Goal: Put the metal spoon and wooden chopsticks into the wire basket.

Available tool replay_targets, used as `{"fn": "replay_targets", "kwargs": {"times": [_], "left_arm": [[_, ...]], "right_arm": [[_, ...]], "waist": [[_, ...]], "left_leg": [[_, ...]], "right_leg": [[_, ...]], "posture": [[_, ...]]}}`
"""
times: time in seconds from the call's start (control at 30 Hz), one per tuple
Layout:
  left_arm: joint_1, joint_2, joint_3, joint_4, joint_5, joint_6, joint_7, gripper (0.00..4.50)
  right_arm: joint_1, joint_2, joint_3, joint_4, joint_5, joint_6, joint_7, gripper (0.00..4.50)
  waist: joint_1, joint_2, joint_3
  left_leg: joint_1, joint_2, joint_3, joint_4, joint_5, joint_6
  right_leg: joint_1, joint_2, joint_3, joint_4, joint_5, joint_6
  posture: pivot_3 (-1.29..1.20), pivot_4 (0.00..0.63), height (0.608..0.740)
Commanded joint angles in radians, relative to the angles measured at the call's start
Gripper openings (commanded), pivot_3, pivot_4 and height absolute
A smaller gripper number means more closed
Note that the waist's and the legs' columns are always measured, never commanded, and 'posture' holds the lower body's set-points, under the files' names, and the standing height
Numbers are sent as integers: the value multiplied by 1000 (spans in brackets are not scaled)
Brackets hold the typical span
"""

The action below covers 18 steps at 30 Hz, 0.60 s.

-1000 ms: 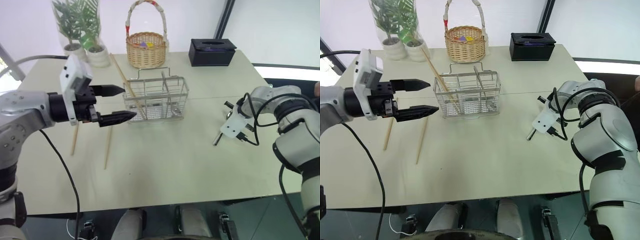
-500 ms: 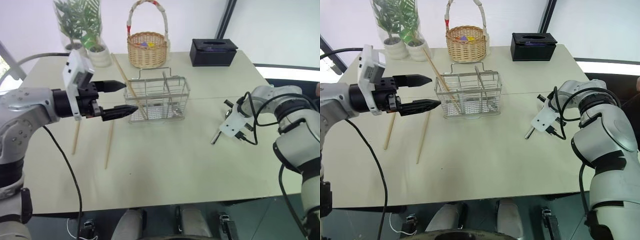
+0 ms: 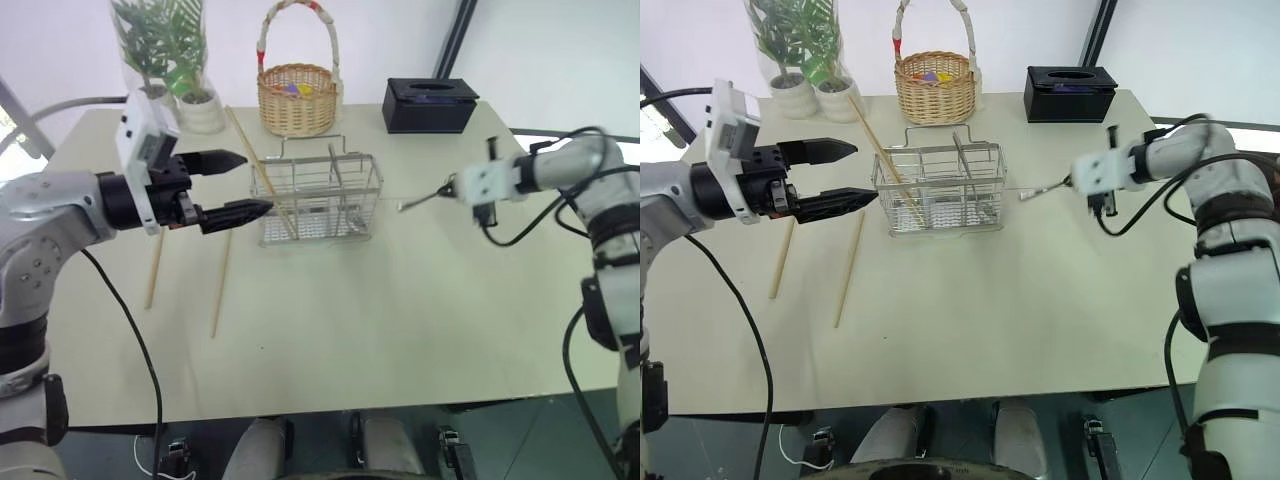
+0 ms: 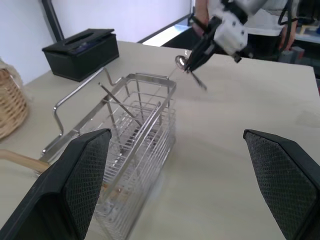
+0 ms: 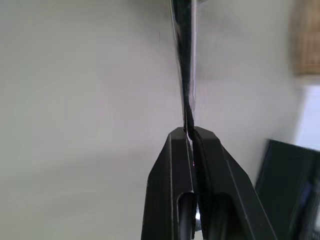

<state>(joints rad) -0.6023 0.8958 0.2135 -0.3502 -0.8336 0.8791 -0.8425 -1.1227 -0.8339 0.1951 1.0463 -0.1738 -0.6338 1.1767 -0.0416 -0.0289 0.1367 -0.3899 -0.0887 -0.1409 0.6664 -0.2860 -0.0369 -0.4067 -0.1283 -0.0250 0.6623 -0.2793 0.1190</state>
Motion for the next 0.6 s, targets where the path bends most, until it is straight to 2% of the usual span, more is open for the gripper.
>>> {"fn": "replay_targets", "kwargs": {"times": [0.03, 0.13, 0.27, 0.4, 0.6], "left_arm": [[-25, -1, 32, 26, 15, -36, 9, 4500], [-48, -10, 24, 56, 26, -48, 10, 4500], [-76, -20, 1, 96, 48, -67, 3, 4500], [-99, -30, -12, 119, 68, -79, -4, 4500], [-100, -24, 3, 105, 63, -72, 2, 4500]], "right_arm": [[111, 17, -215, -445, 313, 478, -48, 62], [185, 88, -333, -824, 522, 926, -233, 62], [171, 235, -401, -1073, 698, 1278, -479, 62], [154, 354, -415, -1154, 776, 1419, -617, 62], [202, 470, -376, -1155, 781, 1446, -709, 62]], "waist": [[1, 1, 0], [0, 3, 1], [3, 1, -1], [13, 0, -2], [32, -1, -2]], "left_leg": [[0, 0, 0, 0, 0, 1], [-1, 0, 0, 0, 0, 1], [0, 1, -1, -1, 0, 0], [0, 0, -1, 0, 0, 1], [-2, -1, -1, -1, 0, 2]], "right_leg": [[0, 0, 0, 0, 0, 0], [-3, -2, 0, 1, 0, 0], [-3, -2, 0, 0, 0, 0], [-3, -3, 0, -1, 2, -2], [-8, -3, -2, 0, 2, -2]], "posture": [[0, 150, 650], [0, 150, 650], [0, 150, 650], [0, 150, 650], [0, 150, 650]]}}
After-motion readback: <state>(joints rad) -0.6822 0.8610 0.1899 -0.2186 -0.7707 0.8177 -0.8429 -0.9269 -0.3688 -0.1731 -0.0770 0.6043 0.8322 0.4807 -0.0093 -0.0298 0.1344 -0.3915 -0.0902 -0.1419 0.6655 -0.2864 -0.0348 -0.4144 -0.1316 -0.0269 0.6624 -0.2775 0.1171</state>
